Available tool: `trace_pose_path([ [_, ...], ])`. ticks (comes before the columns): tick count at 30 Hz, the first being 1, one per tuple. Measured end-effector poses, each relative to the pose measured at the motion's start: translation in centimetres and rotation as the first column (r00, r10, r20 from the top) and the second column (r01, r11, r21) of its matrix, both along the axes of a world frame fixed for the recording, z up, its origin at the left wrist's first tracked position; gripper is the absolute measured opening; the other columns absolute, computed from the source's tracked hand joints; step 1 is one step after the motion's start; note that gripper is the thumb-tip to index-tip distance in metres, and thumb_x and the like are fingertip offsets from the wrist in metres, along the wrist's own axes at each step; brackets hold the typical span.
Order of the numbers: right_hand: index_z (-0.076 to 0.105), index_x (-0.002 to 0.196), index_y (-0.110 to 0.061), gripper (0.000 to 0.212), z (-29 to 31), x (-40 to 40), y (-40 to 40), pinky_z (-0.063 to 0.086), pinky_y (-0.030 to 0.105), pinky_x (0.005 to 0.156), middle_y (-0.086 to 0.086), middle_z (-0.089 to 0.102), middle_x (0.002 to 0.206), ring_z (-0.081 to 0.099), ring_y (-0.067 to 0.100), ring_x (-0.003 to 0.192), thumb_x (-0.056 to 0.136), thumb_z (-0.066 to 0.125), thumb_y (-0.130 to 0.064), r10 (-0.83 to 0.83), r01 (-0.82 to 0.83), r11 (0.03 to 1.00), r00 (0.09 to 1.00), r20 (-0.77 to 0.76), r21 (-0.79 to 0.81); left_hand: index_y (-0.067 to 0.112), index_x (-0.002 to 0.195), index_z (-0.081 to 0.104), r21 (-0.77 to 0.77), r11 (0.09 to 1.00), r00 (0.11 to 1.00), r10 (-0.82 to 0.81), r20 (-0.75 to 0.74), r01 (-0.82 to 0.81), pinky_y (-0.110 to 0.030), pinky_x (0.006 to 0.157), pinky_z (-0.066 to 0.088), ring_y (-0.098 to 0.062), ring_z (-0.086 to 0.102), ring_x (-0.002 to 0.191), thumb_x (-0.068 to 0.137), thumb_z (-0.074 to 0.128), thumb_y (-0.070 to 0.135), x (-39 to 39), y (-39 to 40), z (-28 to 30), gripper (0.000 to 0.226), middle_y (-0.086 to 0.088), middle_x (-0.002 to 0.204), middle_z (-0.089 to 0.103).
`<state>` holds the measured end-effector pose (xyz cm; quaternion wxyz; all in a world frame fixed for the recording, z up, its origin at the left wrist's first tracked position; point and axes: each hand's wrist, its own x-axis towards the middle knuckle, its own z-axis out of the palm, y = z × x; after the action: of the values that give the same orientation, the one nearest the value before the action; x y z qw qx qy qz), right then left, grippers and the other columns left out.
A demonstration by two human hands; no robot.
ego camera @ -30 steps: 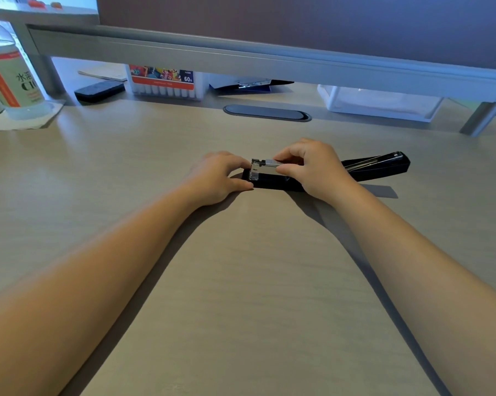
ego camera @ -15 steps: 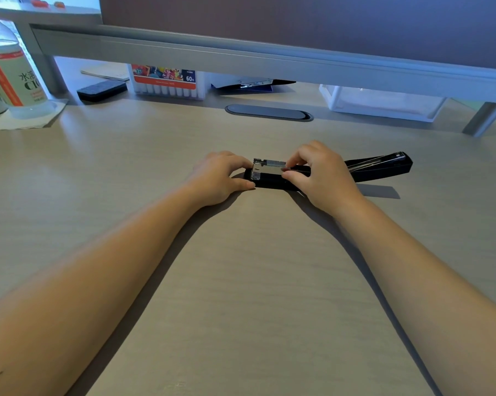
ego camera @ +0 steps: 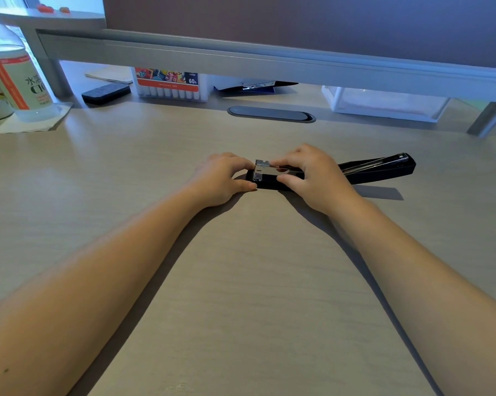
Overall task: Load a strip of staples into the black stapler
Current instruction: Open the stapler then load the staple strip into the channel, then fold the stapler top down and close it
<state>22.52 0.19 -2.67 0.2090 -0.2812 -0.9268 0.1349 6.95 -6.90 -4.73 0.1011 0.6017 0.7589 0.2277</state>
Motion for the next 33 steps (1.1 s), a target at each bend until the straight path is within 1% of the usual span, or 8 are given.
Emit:
trace_pose_path([
  [3, 0.051, 0.119, -0.015, 0.037, 0.4, 1.1, 0.3, 0.037, 0.041, 0.097, 0.010, 0.057, 0.120, 0.048, 0.025, 0.112, 0.083, 0.056, -0.021, -0.075, 0.077, 0.996, 0.996, -0.049, 0.038, 0.021, 0.124, 0.050, 0.001, 1.000, 1.000, -0.004, 0.005, 0.004, -0.043, 0.100, 0.038, -0.027, 0.045, 0.115, 0.084, 0.055, 0.027, 0.0, -0.1, 0.0, 0.041, -0.010, 0.125, 0.054],
  [8, 0.047, 0.121, -0.019, 0.054, 1.4, 5.1, 1.7, 0.029, 0.044, 0.100, 0.009, 0.055, 0.126, 0.041, 0.031, 0.119, 0.074, 0.061, -0.043, -0.357, 0.324, 0.919, 0.926, 0.123, 0.226, 0.018, 0.125, 0.049, 0.004, 1.000, 1.000, 0.013, -0.003, -0.013, -0.040, 0.099, 0.036, -0.027, 0.045, 0.116, 0.085, 0.054, 0.025, 0.3, -0.3, 0.0, 0.041, -0.012, 0.126, 0.054],
  [14, 0.053, 0.115, -0.018, 0.053, 1.0, 8.0, 2.7, 0.026, 0.048, 0.106, 0.014, 0.049, 0.124, 0.035, 0.034, 0.120, 0.072, 0.062, -0.047, -0.510, 0.494, 0.857, 0.853, 0.111, 0.147, 0.016, 0.124, 0.050, 0.006, 1.000, 1.000, 0.020, 0.006, -0.020, -0.038, 0.097, 0.036, -0.028, 0.045, 0.115, 0.085, 0.054, 0.023, 0.7, -0.5, 0.3, 0.040, -0.014, 0.125, 0.054],
  [21, 0.053, 0.113, -0.011, 0.049, 1.3, 8.5, 2.8, 0.031, 0.022, 0.091, 0.015, 0.043, 0.123, 0.045, 0.026, 0.112, 0.069, 0.072, -0.014, -0.444, 0.388, 0.889, 0.860, -0.251, -0.244, 0.016, 0.124, 0.050, 0.011, 1.000, 0.999, 0.028, 0.021, -0.028, -0.037, 0.095, 0.036, -0.028, 0.046, 0.113, 0.085, 0.054, 0.022, 0.9, -0.5, 0.3, 0.040, -0.014, 0.125, 0.054],
  [24, 0.050, 0.109, -0.017, 0.050, 1.4, 8.5, 2.9, 0.040, 0.028, 0.092, 0.007, 0.050, 0.110, 0.050, 0.022, 0.105, 0.066, 0.072, -0.003, -0.497, 0.260, 0.840, 0.722, -0.482, -0.476, 0.016, 0.123, 0.051, 0.025, 0.999, 0.999, 0.032, 0.031, -0.033, -0.035, 0.093, 0.036, -0.028, 0.046, 0.113, 0.084, 0.055, 0.023, 0.8, -0.5, 0.1, 0.040, -0.013, 0.124, 0.055],
  [28, 0.048, 0.085, -0.023, 0.037, 1.6, 7.0, 2.9, 0.051, 0.033, 0.082, -0.001, 0.054, 0.086, 0.058, 0.020, 0.089, 0.071, 0.063, 0.008, -0.529, -0.113, 0.721, 0.549, -0.647, -0.684, 0.017, 0.122, 0.052, 0.037, 0.999, 0.998, 0.034, 0.046, -0.035, -0.037, 0.095, 0.037, -0.027, 0.046, 0.113, 0.083, 0.056, 0.024, 0.8, -0.5, 0.1, 0.040, -0.013, 0.124, 0.055],
  [30, 0.048, 0.082, -0.022, 0.031, 2.1, 5.9, 2.7, 0.052, 0.036, 0.082, -0.001, 0.054, 0.083, 0.059, 0.018, 0.082, 0.076, 0.058, 0.007, -0.505, -0.177, 0.688, 0.579, -0.640, -0.703, 0.018, 0.122, 0.053, 0.037, 0.999, 0.998, 0.037, 0.047, -0.039, -0.038, 0.096, 0.037, -0.027, 0.046, 0.114, 0.083, 0.056, 0.025, 0.7, -0.4, 0.0, 0.040, -0.012, 0.124, 0.055],
  [33, 0.046, 0.090, -0.026, 0.031, 2.7, 4.3, 2.2, 0.050, 0.043, 0.088, -0.003, 0.054, 0.087, 0.058, 0.025, 0.093, 0.080, 0.056, 0.001, -0.386, -0.120, 0.770, 0.694, -0.607, -0.627, 0.019, 0.122, 0.053, 0.033, 0.999, 0.998, 0.040, 0.046, -0.042, -0.040, 0.097, 0.037, -0.027, 0.045, 0.115, 0.083, 0.056, 0.026, 0.6, -0.4, 0.0, 0.040, -0.012, 0.124, 0.055],
])
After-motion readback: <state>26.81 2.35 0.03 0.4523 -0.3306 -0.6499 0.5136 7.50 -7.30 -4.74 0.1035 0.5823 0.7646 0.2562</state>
